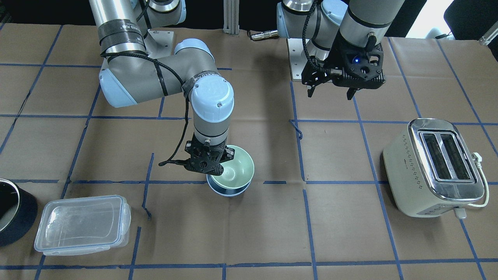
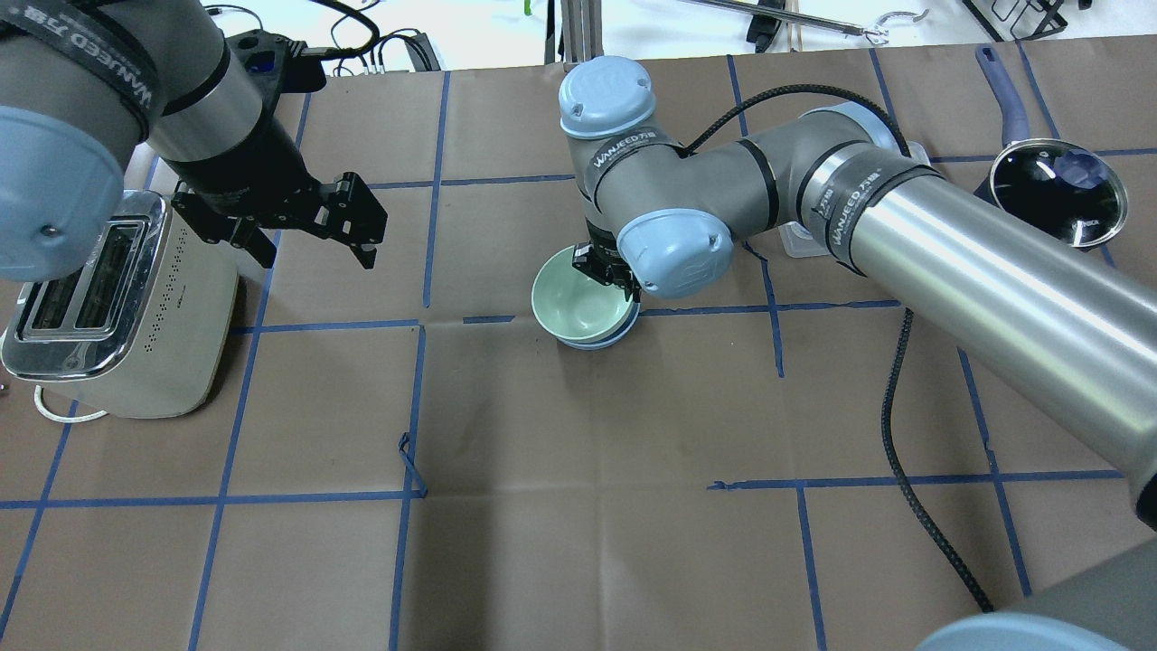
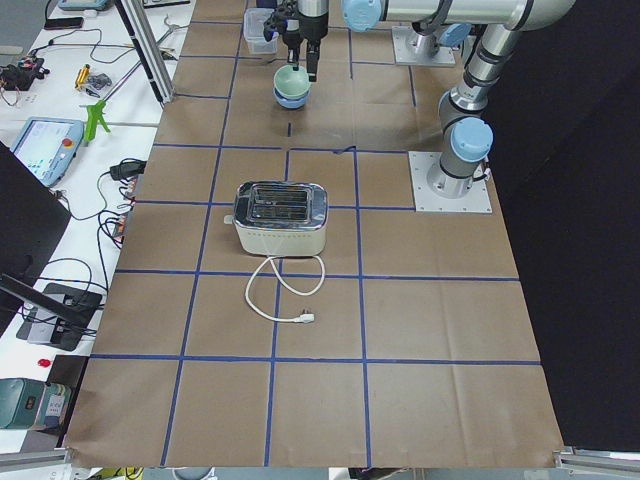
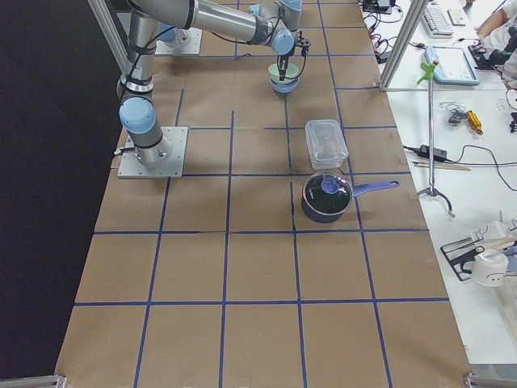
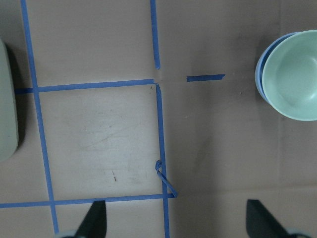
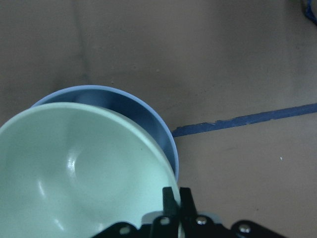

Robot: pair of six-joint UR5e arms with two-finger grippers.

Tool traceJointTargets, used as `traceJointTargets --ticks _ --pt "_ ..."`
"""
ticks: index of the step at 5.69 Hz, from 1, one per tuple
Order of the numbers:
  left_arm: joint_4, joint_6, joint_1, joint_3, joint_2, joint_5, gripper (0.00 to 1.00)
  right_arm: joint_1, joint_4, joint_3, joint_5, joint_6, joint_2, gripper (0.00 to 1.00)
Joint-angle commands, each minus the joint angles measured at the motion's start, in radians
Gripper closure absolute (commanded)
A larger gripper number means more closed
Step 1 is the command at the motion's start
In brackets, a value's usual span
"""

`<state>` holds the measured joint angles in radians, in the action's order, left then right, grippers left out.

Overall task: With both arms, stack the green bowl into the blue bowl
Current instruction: 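Open the right gripper to release the green bowl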

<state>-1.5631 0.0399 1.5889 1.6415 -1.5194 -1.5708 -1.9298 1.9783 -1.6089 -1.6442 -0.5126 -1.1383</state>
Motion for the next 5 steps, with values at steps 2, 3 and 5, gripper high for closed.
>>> traceJointTargets --ticks 2,3,5 --pt "0.002 0.000 0.000 0.000 -0.001 0.002 0.02 0.018 -0.002 0.021 -0.002 0.026 -0.011 0.00" --pt "0.003 0.000 0.000 0.000 -0.001 0.003 0.02 0.053 -0.056 0.050 0.003 0.058 -0.046 0.00" --pt "0.005 0.000 0.002 0.000 -0.001 0.002 0.02 0.113 -0.230 0.072 0.007 0.133 -0.179 0.00"
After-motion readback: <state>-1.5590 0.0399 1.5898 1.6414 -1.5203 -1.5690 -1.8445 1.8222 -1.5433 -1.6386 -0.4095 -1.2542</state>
